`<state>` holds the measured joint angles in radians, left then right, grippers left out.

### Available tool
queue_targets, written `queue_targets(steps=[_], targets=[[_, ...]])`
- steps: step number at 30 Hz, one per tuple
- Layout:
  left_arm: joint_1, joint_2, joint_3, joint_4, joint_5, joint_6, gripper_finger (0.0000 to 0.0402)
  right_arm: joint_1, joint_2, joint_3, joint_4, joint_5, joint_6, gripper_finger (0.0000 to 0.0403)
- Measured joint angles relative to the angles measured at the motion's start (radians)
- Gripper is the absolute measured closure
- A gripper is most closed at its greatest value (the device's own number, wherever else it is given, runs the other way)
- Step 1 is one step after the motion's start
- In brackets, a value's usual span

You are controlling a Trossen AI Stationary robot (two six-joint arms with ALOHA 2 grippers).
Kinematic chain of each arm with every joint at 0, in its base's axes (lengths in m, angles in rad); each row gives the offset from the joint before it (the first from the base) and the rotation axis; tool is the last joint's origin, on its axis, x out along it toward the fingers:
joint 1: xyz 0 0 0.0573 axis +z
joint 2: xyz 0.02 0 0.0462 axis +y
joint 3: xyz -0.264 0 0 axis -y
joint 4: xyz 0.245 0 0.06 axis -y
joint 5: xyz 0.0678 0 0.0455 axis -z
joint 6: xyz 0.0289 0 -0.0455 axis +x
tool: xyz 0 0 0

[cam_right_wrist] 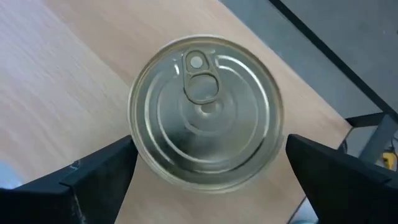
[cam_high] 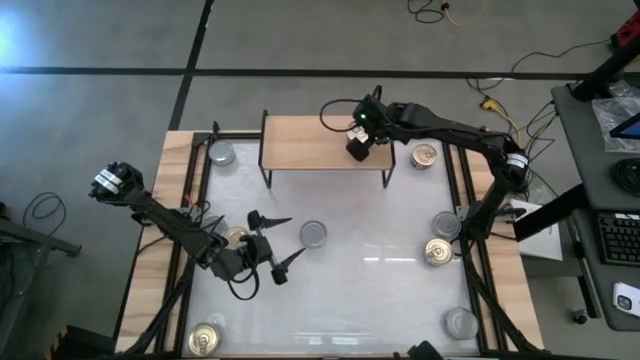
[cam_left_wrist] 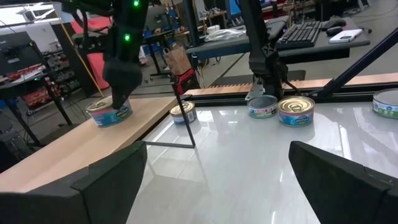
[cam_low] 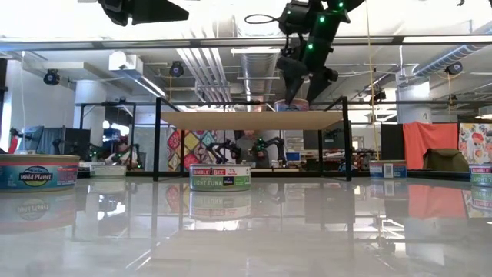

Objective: Stack canned seafood by type on shelf
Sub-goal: Put the blue tuna can on the shelf

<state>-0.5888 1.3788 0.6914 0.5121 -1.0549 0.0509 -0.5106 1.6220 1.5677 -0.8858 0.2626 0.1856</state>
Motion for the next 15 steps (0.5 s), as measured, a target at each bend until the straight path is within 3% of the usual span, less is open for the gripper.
queue_targets(steps=[4, 7, 11, 15], targets=[[0.0, 0.0, 0.0, 0.0, 0.0, 0.0, 0.0025, 0.002, -0.029, 0.0, -0.006, 0.0, 0.052, 0.0003], [0.0, 0.0, 0.0, 0.0, 0.0, 0.0, 0.0025, 0.004, -0.042, 0.0, -0.039, -0.009, 0.192, 0.0003], [0.0, 0.0, 0.0, 0.0, 0.0, 0.0, 0.0025, 0.018, -0.037, 0.0, -0.113, -0.136, 0.331, 0.0003], [0.0, 0.0, 0.0, 0.001, 0.0, 0.0, 0.0025, 0.046, -0.02, -0.001, -0.114, -0.158, 0.412, 0.0003]])
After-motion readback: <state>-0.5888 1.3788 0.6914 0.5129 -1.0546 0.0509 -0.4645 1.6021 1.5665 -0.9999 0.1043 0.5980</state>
